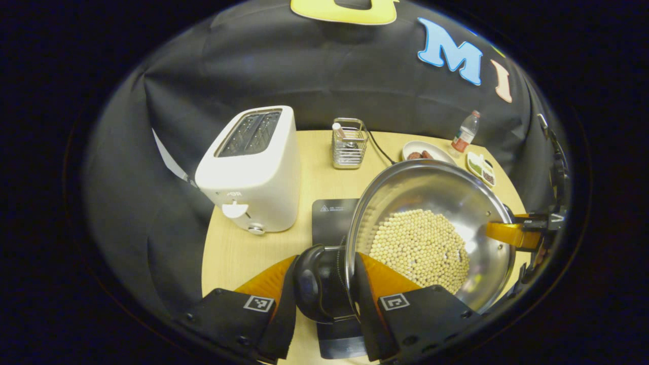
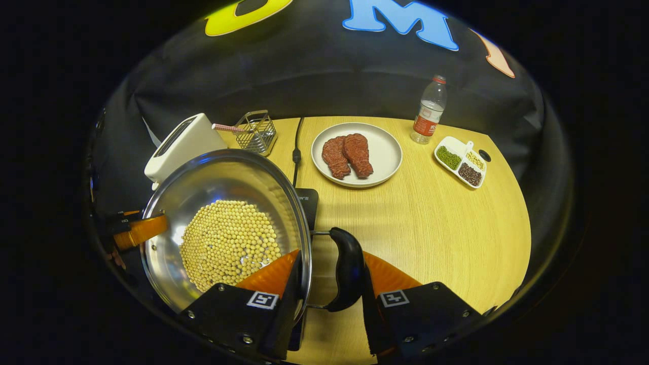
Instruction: First push the handle of the pot to place it horizontally, then grasp the pot with both hands and set it on the induction cooktop.
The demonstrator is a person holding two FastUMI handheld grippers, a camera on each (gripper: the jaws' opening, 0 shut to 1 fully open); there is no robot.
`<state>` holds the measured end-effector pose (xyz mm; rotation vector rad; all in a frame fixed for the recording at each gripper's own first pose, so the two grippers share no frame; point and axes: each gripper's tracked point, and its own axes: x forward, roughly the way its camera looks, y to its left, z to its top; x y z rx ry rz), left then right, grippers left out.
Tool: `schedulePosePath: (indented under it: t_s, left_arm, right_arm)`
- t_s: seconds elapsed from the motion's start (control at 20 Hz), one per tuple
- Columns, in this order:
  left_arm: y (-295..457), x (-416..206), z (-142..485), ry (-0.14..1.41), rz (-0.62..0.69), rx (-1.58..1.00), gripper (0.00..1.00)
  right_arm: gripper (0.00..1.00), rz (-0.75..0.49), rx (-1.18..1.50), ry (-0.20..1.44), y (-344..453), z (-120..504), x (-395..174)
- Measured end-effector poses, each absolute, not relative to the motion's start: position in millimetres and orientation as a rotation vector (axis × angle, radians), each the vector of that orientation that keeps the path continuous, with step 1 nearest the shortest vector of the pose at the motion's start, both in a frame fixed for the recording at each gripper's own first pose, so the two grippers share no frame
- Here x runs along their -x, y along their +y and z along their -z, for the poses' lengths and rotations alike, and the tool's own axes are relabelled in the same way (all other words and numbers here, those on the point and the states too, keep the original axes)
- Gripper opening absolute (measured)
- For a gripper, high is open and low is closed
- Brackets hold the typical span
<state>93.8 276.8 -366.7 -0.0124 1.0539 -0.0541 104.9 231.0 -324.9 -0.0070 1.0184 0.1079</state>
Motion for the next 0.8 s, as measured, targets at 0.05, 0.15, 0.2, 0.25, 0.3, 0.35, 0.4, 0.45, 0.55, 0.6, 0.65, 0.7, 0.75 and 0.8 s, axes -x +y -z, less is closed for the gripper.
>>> schedulePosePath:
  t_s: [0.05, 0.15, 0.2, 0.25, 0.3, 0.35, 0.4, 0.45, 0.55, 0.6, 0.65, 0.7, 0.75, 0.8]
  left_arm:
    - [277.6, -93.5, 368.4, 1.059, 0.055, 0.013, 0.61]
    - [278.3, -95.1, 374.0, 1.067, 0.057, 0.013, 0.58]
    - [279.7, -96.9, 378.0, 1.067, 0.059, 0.011, 0.61]
    - [279.7, -100.3, 381.4, 1.068, 0.062, 0.009, 0.61]
    - [277.6, -103.0, 386.0, 1.067, 0.065, 0.008, 0.61]
    - [276.6, -107.6, 389.5, 1.068, 0.068, 0.010, 0.61]
    - [275.3, -109.3, 391.0, 1.067, 0.072, 0.010, 0.62]
    - [275.1, -111.0, 392.2, 1.068, 0.077, 0.009, 0.58]
    - [273.9, -113.7, 397.1, 1.072, 0.086, 0.008, 0.62]
    - [272.2, -116.8, 401.4, 1.075, 0.089, 0.008, 0.61]
    - [270.4, -121.9, 403.4, 1.079, 0.089, 0.010, 0.61]
    - [267.2, -128.9, 403.9, 1.083, 0.091, 0.008, 0.61]
    - [266.3, -135.6, 404.1, 1.086, 0.095, 0.004, 0.61]
    - [266.5, -141.8, 403.0, 1.088, 0.097, 0.005, 0.61]
  right_arm:
    - [0.58, -0.107, 0.007, 1.019, 232.9, 326.3, -104.7]
    - [0.58, -0.105, 0.012, 1.022, 237.3, 329.7, -105.0]
    - [0.58, -0.103, 0.012, 1.026, 238.1, 332.1, -103.9]
    - [0.58, -0.098, 0.010, 1.029, 239.2, 334.4, -103.2]
    - [0.58, -0.095, 0.011, 1.033, 240.0, 336.5, -102.2]
    - [0.58, -0.091, 0.008, 1.032, 240.4, 337.7, -103.3]
    - [0.58, -0.087, 0.007, 1.033, 240.8, 339.9, -102.8]
    - [0.58, -0.083, 0.003, 1.034, 240.2, 341.2, -103.1]
    - [0.58, -0.073, -0.001, 1.036, 238.9, 344.7, -101.4]
    - [0.58, -0.067, -0.003, 1.037, 239.3, 347.0, -101.0]
    - [0.58, -0.062, -0.005, 1.039, 238.7, 348.6, -100.2]
    - [0.58, -0.056, -0.009, 1.042, 238.5, 351.3, -98.4]
    - [0.58, -0.053, -0.011, 1.043, 238.2, 352.8, -97.8]
    - [0.58, -0.050, -0.014, 1.043, 237.9, 354.9, -97.0]
